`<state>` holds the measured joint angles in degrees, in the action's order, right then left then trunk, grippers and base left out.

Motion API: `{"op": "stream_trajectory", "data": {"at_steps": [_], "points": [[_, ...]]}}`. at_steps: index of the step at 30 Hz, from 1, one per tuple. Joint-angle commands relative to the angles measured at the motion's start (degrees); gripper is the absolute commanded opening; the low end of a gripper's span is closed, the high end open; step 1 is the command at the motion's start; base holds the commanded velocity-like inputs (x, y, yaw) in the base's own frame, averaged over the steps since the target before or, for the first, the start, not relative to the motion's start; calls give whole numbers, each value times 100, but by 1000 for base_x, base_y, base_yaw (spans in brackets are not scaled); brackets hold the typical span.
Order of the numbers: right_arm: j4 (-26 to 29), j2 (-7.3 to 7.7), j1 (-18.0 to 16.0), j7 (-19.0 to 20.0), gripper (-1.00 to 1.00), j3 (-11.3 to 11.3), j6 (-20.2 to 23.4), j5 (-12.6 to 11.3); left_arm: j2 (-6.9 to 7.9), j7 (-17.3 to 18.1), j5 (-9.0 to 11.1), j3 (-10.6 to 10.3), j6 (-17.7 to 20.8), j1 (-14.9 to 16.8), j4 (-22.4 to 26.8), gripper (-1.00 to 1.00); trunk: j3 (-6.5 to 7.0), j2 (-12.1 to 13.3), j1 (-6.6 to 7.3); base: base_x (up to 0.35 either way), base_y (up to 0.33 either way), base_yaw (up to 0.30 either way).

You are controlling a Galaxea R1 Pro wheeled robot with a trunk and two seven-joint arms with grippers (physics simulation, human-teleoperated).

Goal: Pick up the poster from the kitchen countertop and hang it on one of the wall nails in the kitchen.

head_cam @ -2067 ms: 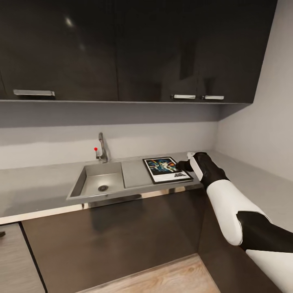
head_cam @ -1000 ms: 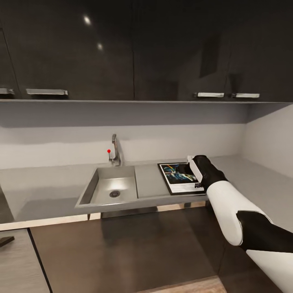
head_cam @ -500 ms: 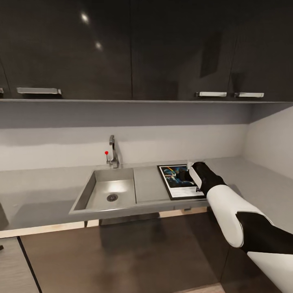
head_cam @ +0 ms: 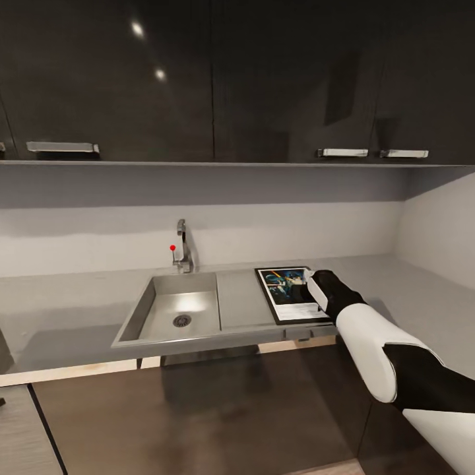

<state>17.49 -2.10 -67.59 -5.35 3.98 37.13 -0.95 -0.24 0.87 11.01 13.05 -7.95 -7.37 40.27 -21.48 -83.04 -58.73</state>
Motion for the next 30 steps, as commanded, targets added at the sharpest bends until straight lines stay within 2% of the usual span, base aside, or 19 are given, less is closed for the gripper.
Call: {"op": "stream_trajectory", "data": {"at_steps": [1,9,18,23,30], "points": [[-9,42,27,-34,100,41,16,-13,-5,9,50,5,-5,-1,7,100,-6,-3,0,0,0,0],[-17,140,107,-88,100,41,14,-10,-4,9,50,5,-3,-1,7,100,-6,-3,0,0,0,0],[-46,159,114,-103,100,41,8,-5,-3,9,50,5,-5,-1,7,100,-6,-3,0,0,0,0],[-132,161,115,-106,100,41,6,123,-5,9,50,5,-5,-1,7,100,-16,-3,0,0,0,0],[-162,165,115,-103,100,41,5,186,-4,9,50,5,-5,-1,9,100,-68,-3,0,0,0,0]]}}
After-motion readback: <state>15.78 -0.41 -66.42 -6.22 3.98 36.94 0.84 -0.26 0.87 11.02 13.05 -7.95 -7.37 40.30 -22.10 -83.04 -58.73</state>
